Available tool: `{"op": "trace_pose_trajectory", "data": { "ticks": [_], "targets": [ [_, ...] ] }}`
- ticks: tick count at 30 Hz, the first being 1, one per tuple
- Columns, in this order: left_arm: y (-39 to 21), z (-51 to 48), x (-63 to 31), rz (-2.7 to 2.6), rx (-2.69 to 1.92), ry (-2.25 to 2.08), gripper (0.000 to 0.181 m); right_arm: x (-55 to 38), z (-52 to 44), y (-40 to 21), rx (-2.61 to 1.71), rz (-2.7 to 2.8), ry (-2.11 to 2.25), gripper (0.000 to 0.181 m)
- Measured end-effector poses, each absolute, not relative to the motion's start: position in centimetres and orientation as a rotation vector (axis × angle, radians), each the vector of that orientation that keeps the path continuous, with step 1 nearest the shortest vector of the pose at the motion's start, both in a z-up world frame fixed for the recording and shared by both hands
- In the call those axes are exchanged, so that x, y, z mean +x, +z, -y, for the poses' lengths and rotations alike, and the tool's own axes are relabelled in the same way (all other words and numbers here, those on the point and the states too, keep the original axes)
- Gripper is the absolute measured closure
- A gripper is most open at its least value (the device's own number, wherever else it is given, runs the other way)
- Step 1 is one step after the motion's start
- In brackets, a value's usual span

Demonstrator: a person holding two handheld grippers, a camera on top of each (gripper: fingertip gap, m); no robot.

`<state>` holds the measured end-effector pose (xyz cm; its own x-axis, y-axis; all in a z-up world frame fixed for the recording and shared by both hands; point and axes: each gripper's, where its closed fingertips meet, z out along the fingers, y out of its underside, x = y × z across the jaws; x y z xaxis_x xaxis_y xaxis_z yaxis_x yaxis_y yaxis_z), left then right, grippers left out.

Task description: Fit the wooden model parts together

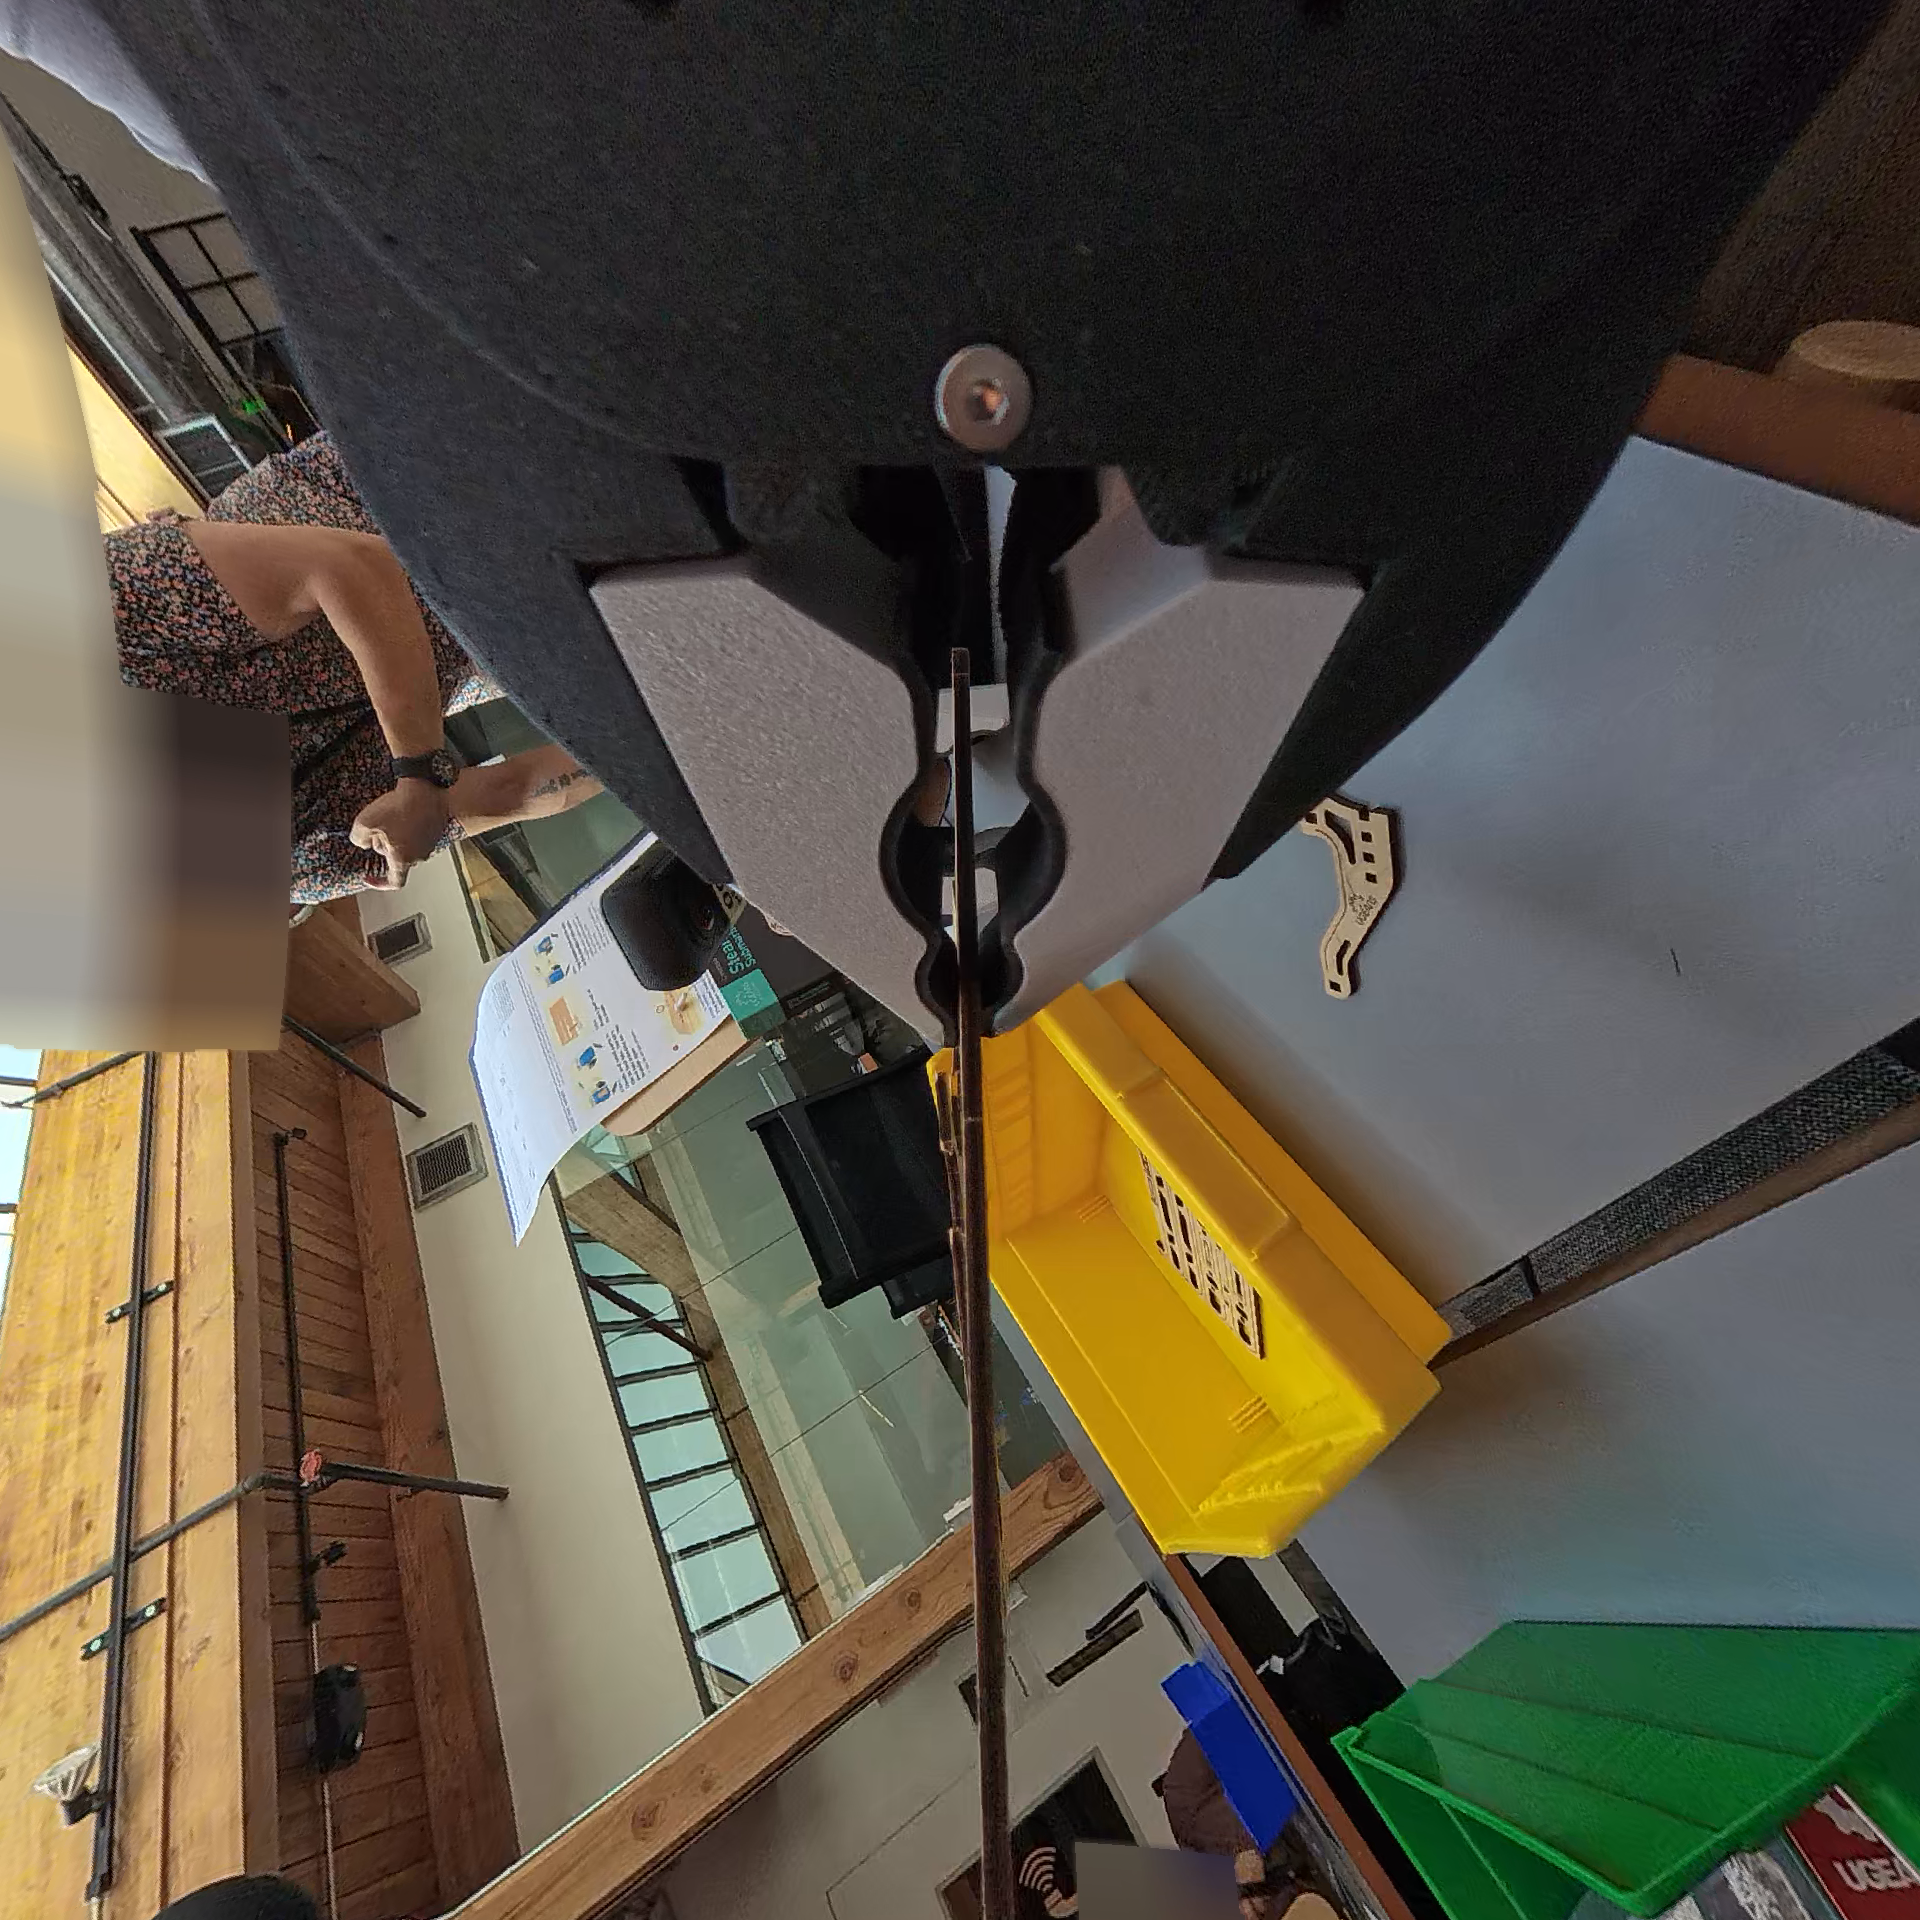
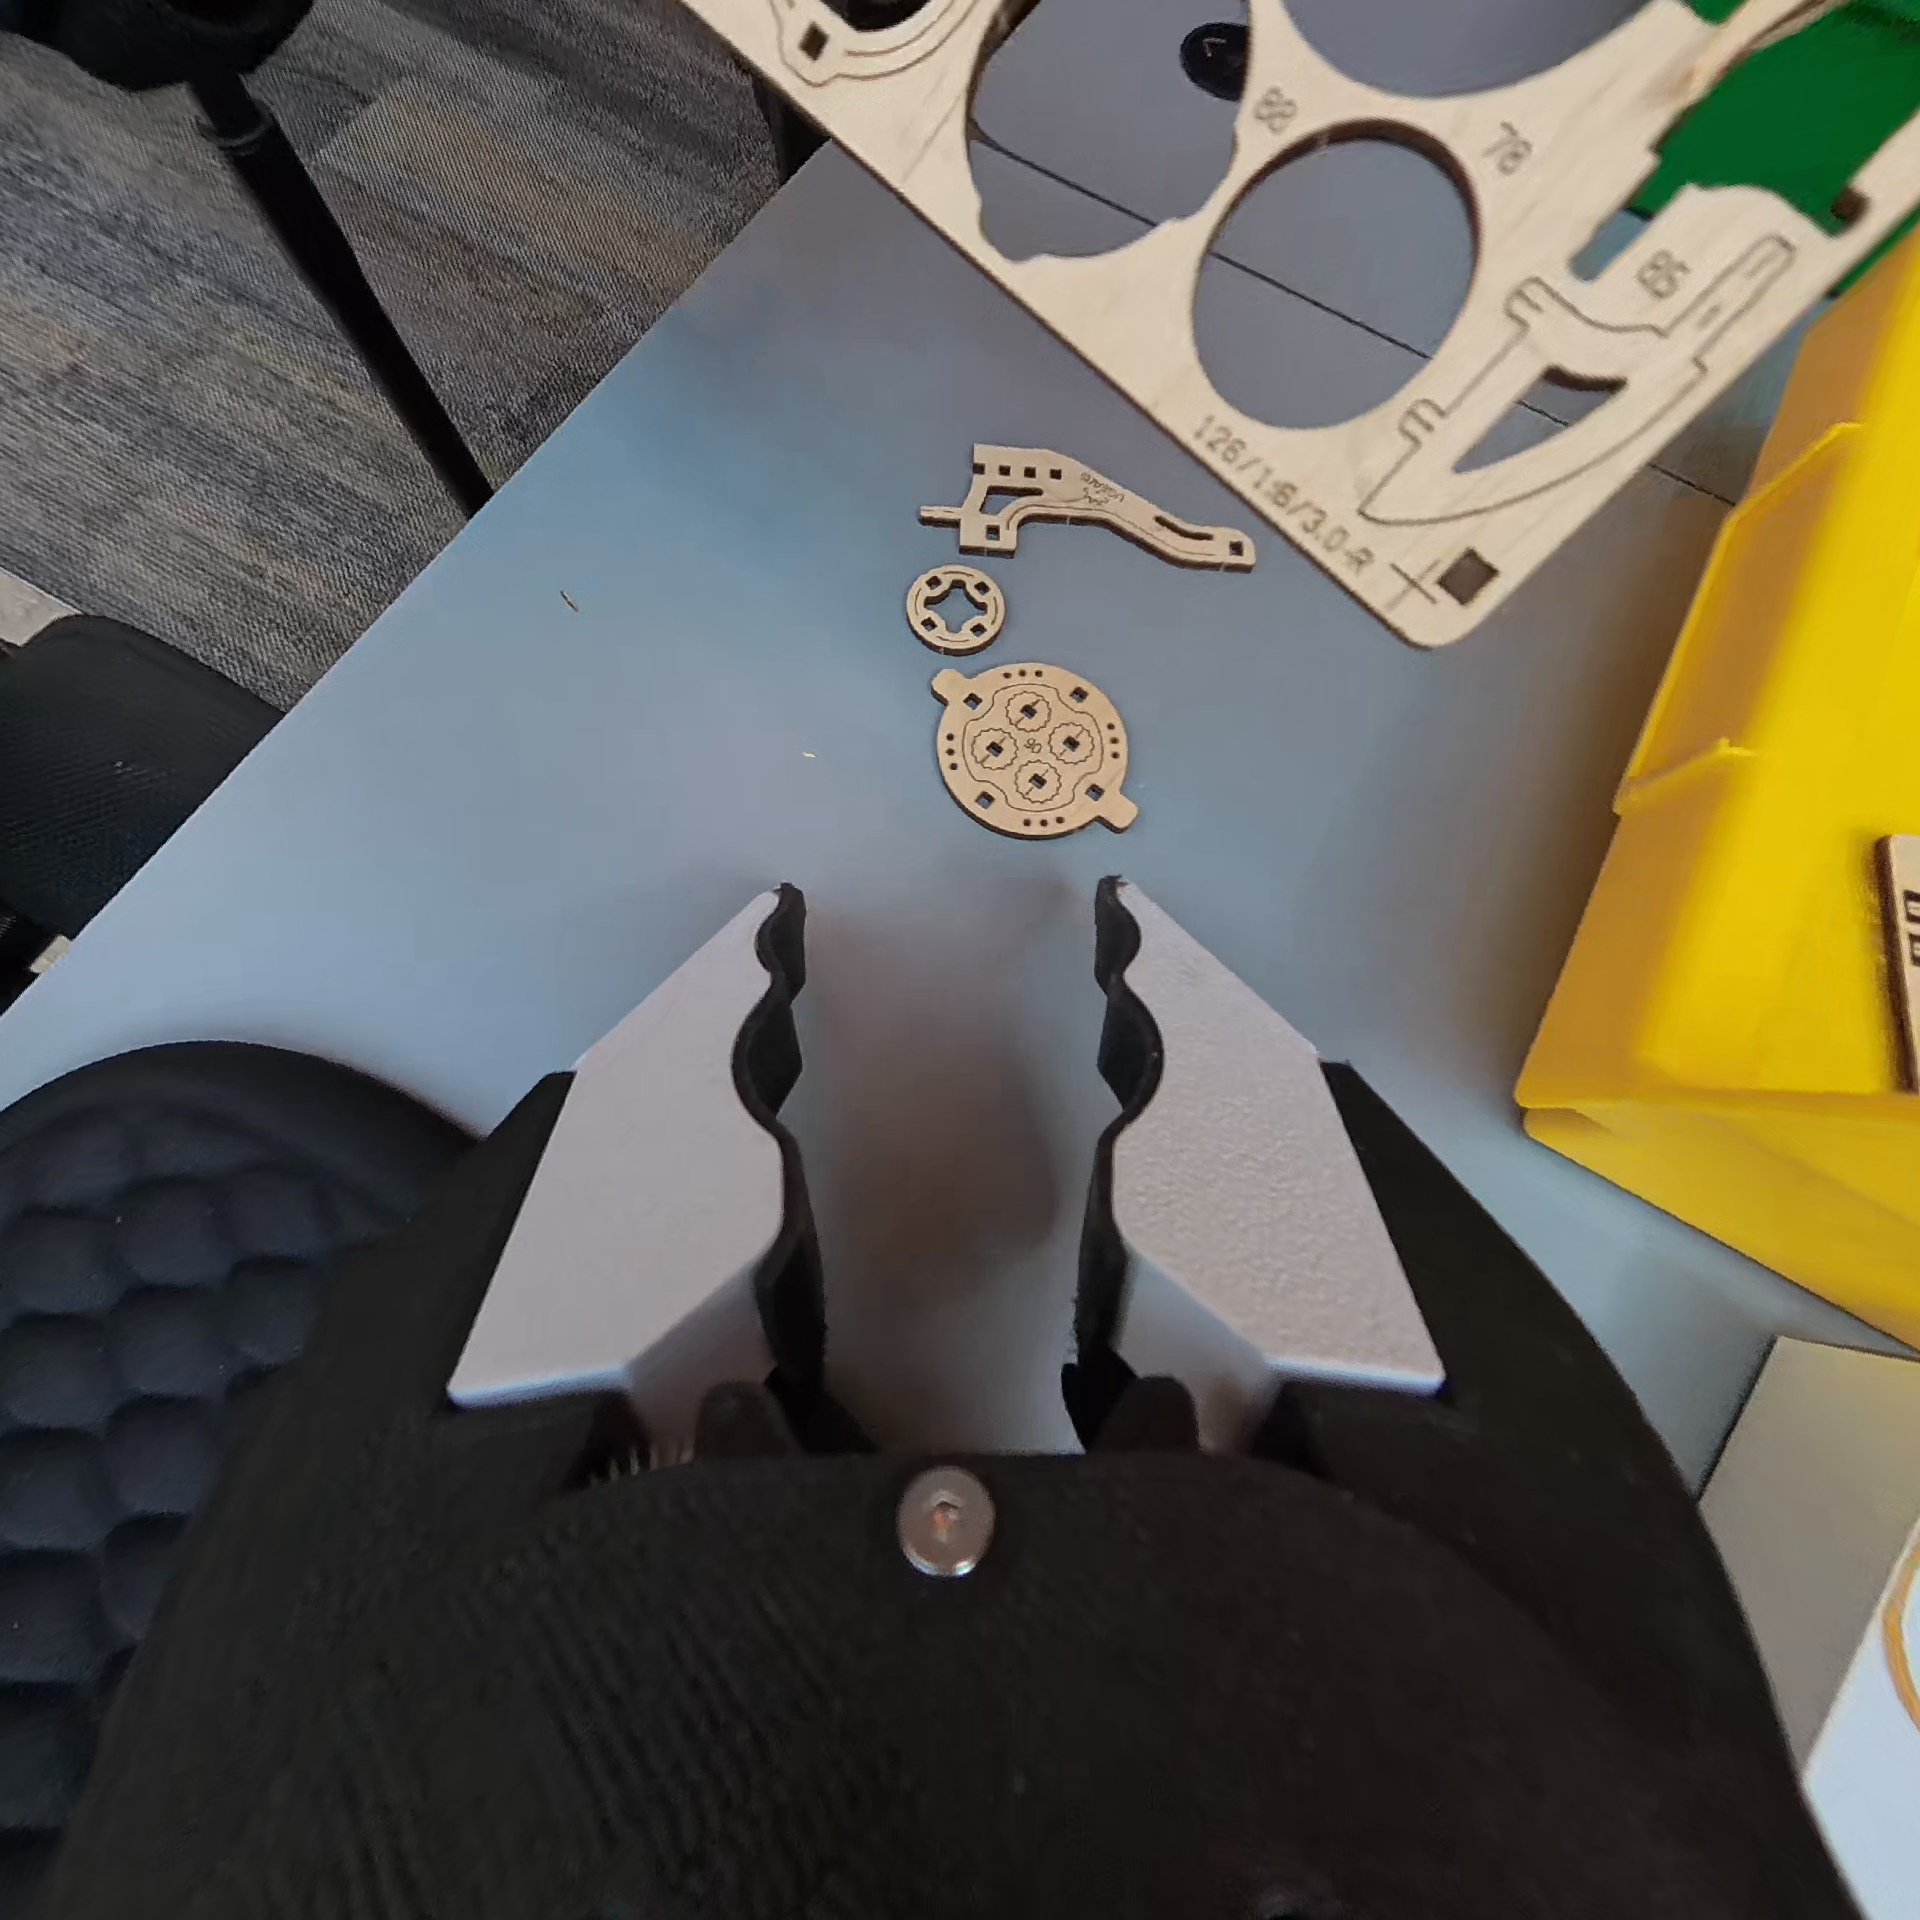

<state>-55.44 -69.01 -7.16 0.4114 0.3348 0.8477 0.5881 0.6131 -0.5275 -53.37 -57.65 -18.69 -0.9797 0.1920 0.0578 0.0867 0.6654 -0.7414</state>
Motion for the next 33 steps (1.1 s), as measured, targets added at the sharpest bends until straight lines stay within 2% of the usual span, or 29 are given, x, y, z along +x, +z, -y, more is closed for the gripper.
{"op": "trace_pose_trajectory", "data": {
  "ticks": [3,17,22,26,33],
  "targets": [
    [-7.3,69.3,-55.4,1.19,-0.963,-0.175,0.181,-54.0,57.1,-18.9,-0.307,2.74,1.271,0.116],
    [-8.3,69.2,-55.9,1.196,-0.971,-0.187,0.181,-55.8,59.9,-19.6,-0.268,2.748,1.269,0.114],
    [-8.1,69.0,-55.9,1.18,-0.977,-0.19,0.181,-56.0,60.0,-19.7,-0.286,2.763,1.279,0.122],
    [-8.2,68.8,-55.8,1.175,-0.968,-0.207,0.181,-55.3,60.4,-19.6,-0.271,2.78,1.283,0.144],
    [-8.8,68.7,-55.5,1.188,-0.97,-0.221,0.181,-55.2,59.3,-19.4,-0.299,2.754,1.174,0.145]
  ]
}}
